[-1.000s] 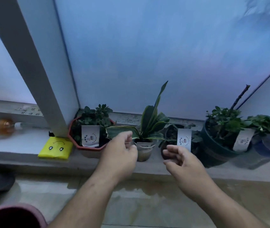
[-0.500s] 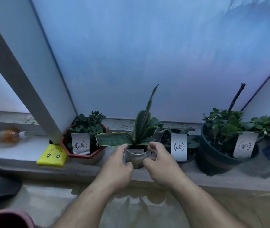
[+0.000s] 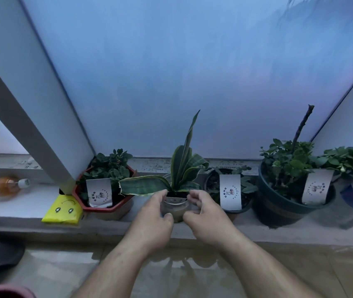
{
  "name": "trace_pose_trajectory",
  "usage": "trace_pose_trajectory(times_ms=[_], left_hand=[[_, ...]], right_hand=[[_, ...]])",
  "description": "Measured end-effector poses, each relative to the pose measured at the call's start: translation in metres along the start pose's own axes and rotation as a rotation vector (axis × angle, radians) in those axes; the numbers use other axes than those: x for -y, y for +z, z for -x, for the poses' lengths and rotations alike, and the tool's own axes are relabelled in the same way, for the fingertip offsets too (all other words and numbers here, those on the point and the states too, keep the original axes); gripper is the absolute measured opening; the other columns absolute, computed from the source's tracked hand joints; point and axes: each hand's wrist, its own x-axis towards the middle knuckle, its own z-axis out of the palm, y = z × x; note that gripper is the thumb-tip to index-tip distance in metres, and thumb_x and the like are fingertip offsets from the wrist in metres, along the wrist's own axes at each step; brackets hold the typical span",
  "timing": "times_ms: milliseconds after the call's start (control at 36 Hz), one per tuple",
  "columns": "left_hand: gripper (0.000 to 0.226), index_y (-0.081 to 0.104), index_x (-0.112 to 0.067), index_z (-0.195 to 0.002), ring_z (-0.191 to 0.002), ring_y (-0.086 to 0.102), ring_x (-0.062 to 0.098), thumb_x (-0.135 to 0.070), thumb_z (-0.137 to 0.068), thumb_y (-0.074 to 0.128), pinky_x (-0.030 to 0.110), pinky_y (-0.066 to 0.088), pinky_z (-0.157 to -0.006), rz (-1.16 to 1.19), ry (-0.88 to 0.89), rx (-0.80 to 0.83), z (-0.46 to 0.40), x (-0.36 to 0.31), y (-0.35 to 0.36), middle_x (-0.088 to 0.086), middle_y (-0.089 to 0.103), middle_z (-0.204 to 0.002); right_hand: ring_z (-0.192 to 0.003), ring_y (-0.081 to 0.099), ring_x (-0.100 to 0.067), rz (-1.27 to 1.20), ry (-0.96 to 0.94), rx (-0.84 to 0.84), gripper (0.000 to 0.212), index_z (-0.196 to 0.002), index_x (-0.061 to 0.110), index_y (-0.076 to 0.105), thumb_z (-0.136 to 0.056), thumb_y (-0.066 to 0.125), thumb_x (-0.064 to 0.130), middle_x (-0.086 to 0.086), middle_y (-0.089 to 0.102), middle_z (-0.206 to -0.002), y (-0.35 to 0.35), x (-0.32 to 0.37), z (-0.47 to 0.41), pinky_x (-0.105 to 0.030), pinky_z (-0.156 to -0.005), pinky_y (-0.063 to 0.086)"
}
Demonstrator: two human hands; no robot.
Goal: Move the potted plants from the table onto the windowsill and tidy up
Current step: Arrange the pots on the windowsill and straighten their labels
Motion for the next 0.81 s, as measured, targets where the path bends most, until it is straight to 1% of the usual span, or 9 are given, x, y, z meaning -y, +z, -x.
trace_pose_trajectory(times_ms=[56, 111, 139, 194, 278, 417, 639, 750, 806], left_hand=[[0.062, 0.034, -0.024, -0.153, -0.141, 0.039, 0.009, -0.009, -0.095, 0.052, 0.029, 0.034, -0.116, 0.002, -0.002, -0.001, -0.001, 0.0, 0.0, -0.007, 0.041, -0.155], [0.062, 0.034, -0.023, -0.152, -0.14, 0.04, 0.009, -0.008, -0.095, 0.051, 0.029, 0.034, -0.115, 0.006, -0.005, -0.003, -0.001, 0.0, -0.001, -0.007, 0.042, -0.155], [0.062, 0.034, -0.023, -0.152, -0.14, 0.041, 0.009, -0.007, -0.095, 0.051, 0.028, 0.035, -0.115, 0.007, -0.006, -0.003, -0.001, 0.0, -0.001, -0.007, 0.043, -0.154], [0.062, 0.034, -0.025, -0.152, -0.139, 0.042, 0.009, -0.008, -0.095, 0.051, 0.027, 0.036, -0.113, 0.007, -0.006, 0.0, -0.001, 0.0, -0.002, -0.007, 0.043, -0.154], [0.061, 0.034, -0.027, -0.151, -0.136, 0.044, 0.009, -0.009, -0.095, 0.05, 0.027, 0.038, -0.11, 0.004, -0.01, -0.002, 0.0, 0.003, -0.004, -0.008, 0.043, -0.153], [0.061, 0.034, -0.031, -0.151, -0.136, 0.045, 0.01, -0.011, -0.095, 0.05, 0.033, 0.041, -0.111, 0.016, -0.014, -0.002, 0.0, 0.005, -0.008, -0.01, 0.041, -0.154], [0.065, 0.031, -0.031, -0.153, -0.134, 0.046, 0.008, -0.008, -0.094, 0.051, 0.028, 0.043, -0.106, 0.016, -0.008, 0.035, 0.001, 0.005, -0.007, -0.01, 0.041, -0.155], [0.066, 0.03, -0.029, -0.153, -0.131, 0.047, 0.006, -0.008, -0.094, 0.051, 0.024, 0.043, -0.103, 0.006, 0.008, 0.043, 0.001, 0.004, -0.006, -0.01, 0.042, -0.155], [0.066, 0.03, -0.029, -0.154, -0.133, 0.046, 0.007, -0.008, -0.095, 0.051, 0.023, 0.042, -0.103, 0.001, 0.011, 0.042, 0.001, 0.004, -0.006, -0.009, 0.042, -0.154]], right_hand=[[-0.075, 0.062, -0.001, -0.012, -0.002, -0.004, 0.065, -0.149, 0.022, 0.037, -0.088, 0.059, 0.012, 0.013, 0.055, -0.13, 0.0, -0.001, 0.0, -0.017, -0.067, 0.045], [-0.079, 0.064, -0.001, -0.016, 0.0, -0.007, 0.065, -0.149, 0.021, 0.037, -0.089, 0.059, 0.012, 0.018, 0.053, -0.117, 0.001, -0.001, -0.001, -0.016, -0.066, 0.047], [-0.08, 0.064, 0.0, -0.015, 0.0, -0.007, 0.065, -0.149, 0.021, 0.036, -0.089, 0.059, 0.012, 0.018, 0.053, -0.115, 0.001, -0.001, -0.001, -0.015, -0.067, 0.048], [-0.081, 0.062, 0.002, -0.007, -0.005, -0.009, 0.067, -0.151, 0.02, 0.036, -0.089, 0.06, 0.012, 0.011, 0.055, -0.128, 0.001, 0.0, -0.002, -0.012, -0.069, 0.048], [-0.072, 0.058, 0.005, -0.019, -0.017, -0.015, 0.066, -0.151, 0.02, 0.035, -0.09, 0.059, 0.01, 0.004, 0.047, -0.15, 0.001, -0.001, -0.003, -0.007, -0.062, 0.049], [-0.071, 0.058, 0.006, -0.023, -0.031, -0.035, 0.065, -0.15, 0.02, 0.036, -0.09, 0.058, 0.008, 0.002, 0.046, -0.153, 0.003, -0.004, -0.006, -0.004, -0.06, 0.049], [-0.083, 0.059, 0.009, 0.011, -0.03, -0.039, 0.066, -0.15, 0.022, 0.037, -0.089, 0.059, 0.011, 0.003, 0.047, -0.152, 0.003, -0.005, -0.006, -0.009, -0.068, 0.048], [-0.094, 0.062, 0.003, 0.004, -0.015, -0.027, 0.066, -0.15, 0.022, 0.037, -0.089, 0.06, 0.012, 0.004, 0.048, -0.152, 0.001, 0.0, 0.0, -0.021, -0.077, 0.053], [-0.096, 0.065, -0.002, -0.002, -0.012, -0.015, 0.067, -0.151, 0.022, 0.036, -0.089, 0.061, 0.013, 0.005, 0.048, -0.151, 0.0, 0.002, 0.002, -0.022, -0.071, 0.051]])
